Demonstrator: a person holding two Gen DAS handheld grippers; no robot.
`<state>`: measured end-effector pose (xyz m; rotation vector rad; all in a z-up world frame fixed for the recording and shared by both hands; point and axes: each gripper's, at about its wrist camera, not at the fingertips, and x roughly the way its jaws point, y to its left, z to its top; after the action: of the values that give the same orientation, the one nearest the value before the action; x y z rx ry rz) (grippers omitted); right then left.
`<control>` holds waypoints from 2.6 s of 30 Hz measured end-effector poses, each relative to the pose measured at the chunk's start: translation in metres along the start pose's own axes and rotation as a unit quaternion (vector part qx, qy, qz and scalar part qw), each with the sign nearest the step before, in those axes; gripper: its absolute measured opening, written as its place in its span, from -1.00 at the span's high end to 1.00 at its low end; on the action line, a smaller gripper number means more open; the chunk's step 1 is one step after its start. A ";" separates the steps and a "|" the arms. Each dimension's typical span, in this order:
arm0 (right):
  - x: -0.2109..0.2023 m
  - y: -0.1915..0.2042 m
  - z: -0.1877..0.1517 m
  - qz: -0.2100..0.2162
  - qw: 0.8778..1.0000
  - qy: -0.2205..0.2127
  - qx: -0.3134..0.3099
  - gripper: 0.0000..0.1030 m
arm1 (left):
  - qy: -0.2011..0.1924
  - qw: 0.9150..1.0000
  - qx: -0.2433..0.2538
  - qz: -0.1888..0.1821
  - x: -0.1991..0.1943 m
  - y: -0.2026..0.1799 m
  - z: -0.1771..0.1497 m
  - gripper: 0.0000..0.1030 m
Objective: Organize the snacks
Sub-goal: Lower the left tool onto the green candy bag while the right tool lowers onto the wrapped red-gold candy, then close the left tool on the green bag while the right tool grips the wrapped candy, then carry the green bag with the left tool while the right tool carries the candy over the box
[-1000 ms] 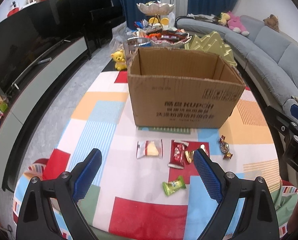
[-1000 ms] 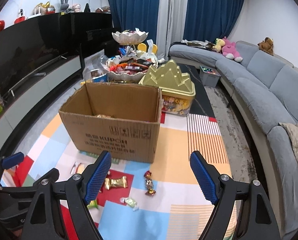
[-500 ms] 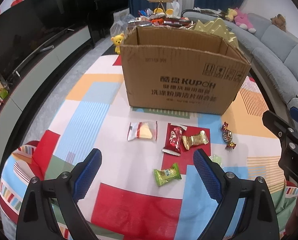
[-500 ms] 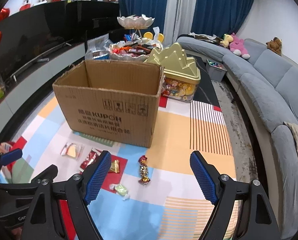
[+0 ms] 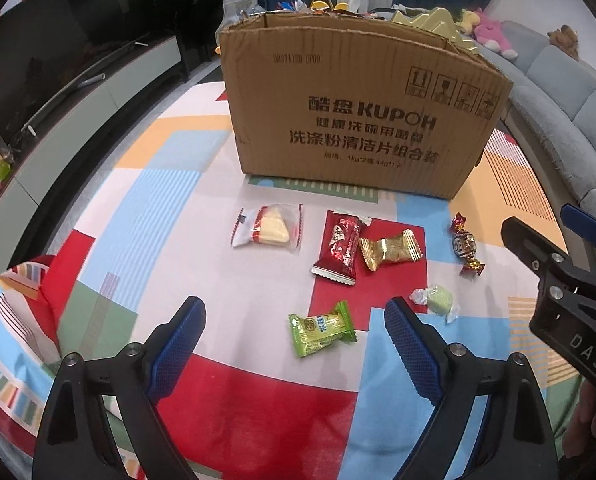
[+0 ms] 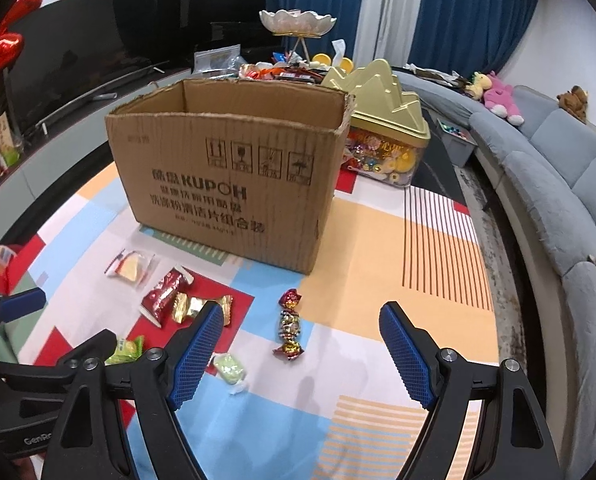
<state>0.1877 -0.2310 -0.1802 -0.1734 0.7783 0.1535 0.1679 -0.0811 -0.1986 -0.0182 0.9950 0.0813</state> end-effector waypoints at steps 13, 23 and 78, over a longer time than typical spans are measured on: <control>0.033 -0.011 -0.014 0.022 1.000 0.011 -0.003 -0.40 | 0.044 0.999 -0.014 -0.007 0.028 -0.012 -0.011 -0.64; 0.057 -0.006 -0.022 0.047 0.998 0.030 0.004 -0.28 | 0.057 0.998 -0.028 -0.010 0.043 -0.009 -0.012 -0.33; 0.057 -0.019 -0.016 0.048 0.997 -0.004 0.054 0.63 | -0.002 0.999 0.034 0.007 0.022 -0.014 -0.006 0.44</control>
<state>0.2201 -0.2485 -0.2301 -0.0323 0.7858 0.2031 0.1758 -0.0940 -0.2208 0.0512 0.9929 0.0614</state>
